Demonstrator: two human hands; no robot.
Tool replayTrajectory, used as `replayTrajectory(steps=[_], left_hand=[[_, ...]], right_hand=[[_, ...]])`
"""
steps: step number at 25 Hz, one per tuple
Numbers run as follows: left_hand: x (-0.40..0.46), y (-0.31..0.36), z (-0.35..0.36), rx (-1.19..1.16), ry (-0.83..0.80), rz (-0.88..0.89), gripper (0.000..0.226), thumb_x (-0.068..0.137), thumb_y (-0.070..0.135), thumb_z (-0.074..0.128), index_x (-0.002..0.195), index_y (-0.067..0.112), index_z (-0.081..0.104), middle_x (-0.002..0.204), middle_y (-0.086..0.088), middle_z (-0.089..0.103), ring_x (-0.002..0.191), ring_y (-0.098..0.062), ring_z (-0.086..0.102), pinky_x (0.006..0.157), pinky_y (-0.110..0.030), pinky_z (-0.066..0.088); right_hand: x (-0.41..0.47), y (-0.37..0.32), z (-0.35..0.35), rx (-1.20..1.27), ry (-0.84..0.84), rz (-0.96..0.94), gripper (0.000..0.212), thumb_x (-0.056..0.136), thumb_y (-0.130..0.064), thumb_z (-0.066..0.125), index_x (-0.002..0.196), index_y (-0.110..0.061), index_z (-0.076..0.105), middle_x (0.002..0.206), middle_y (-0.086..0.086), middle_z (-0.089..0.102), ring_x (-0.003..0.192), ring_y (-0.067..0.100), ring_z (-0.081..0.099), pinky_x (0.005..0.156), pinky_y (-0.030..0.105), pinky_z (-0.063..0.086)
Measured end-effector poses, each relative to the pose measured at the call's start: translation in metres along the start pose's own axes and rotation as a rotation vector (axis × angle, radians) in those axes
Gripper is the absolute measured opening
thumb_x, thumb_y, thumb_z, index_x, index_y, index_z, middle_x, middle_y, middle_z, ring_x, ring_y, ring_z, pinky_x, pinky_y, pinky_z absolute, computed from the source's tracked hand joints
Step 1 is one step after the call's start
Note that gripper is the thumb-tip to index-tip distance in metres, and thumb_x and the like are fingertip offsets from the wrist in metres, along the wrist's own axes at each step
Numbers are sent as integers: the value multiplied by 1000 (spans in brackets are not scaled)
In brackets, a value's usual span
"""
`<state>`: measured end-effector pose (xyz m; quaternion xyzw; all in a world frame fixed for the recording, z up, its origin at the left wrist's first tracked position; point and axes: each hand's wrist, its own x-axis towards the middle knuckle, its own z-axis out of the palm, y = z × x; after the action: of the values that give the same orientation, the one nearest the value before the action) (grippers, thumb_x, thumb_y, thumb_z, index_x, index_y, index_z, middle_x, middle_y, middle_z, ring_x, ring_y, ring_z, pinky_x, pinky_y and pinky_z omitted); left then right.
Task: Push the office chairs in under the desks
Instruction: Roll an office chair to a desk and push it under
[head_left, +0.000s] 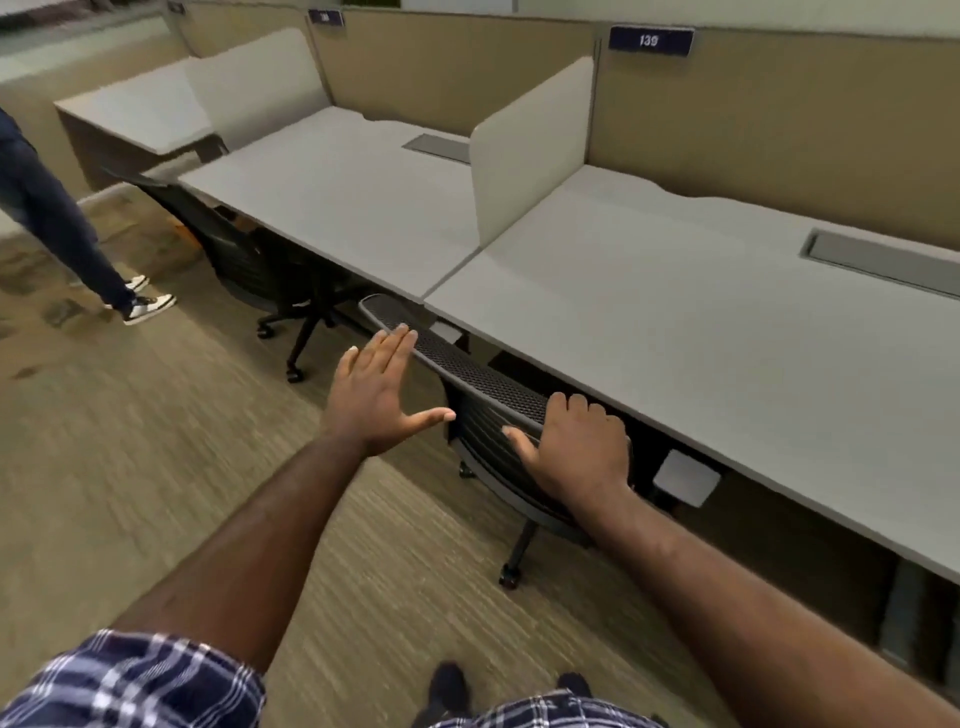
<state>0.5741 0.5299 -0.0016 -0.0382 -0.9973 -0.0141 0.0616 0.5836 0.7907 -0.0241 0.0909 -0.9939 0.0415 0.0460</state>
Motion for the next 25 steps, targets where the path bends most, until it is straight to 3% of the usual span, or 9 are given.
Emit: replayTrajectory(steps=[5,8,11,13,18,22,25], left_hand=[[70,-36,6,73,-184,195,123,65,100,8,156,19,23,163,1,22,151,-19,8,122,-50,4],[100,-47,11,75,-224,376,119,63,101,14,145,18,42,150,-6,45,141,-25,33,119,-48,19],[125,-49,13,50,-208,530,117,49,107,20,116,21,63,113,-6,68,105,-28,59,92,-39,43],[137,-43,14,49,-202,579,115,40,110,21,103,26,67,98,-2,72,93,-26,64,75,-35,42],[148,-28,16,17,-153,637,107,36,112,26,92,29,65,87,2,70,78,-20,59,65,-32,35],[143,-16,17,-30,-137,658,91,38,111,28,77,34,56,74,8,61,67,-14,49,62,-31,33],[141,-2,18,-18,-133,665,96,39,111,28,79,31,60,74,8,62,68,-14,51,63,-31,35]], right_hand=[[8,-2,0,-18,-47,158,98,70,-97,24,104,-13,61,99,7,65,91,29,61,69,39,46],[3,-4,2,-32,-8,183,98,66,-99,19,98,-16,60,95,4,64,88,26,59,64,37,38],[-5,-8,3,-62,6,206,97,66,-100,16,93,-17,59,91,2,63,86,24,57,59,35,35],[-8,-8,0,-64,-13,223,96,65,-101,15,90,-18,57,89,1,61,82,21,54,56,32,34],[-17,2,-7,-49,-43,273,85,64,-102,15,81,-23,43,85,0,56,74,15,39,58,34,43],[-27,11,-7,-61,-52,290,88,61,-102,11,84,-23,43,90,0,57,78,16,39,59,34,41],[-33,24,-10,-51,-52,297,88,62,-102,14,87,-23,46,94,0,59,83,18,47,63,36,46]])
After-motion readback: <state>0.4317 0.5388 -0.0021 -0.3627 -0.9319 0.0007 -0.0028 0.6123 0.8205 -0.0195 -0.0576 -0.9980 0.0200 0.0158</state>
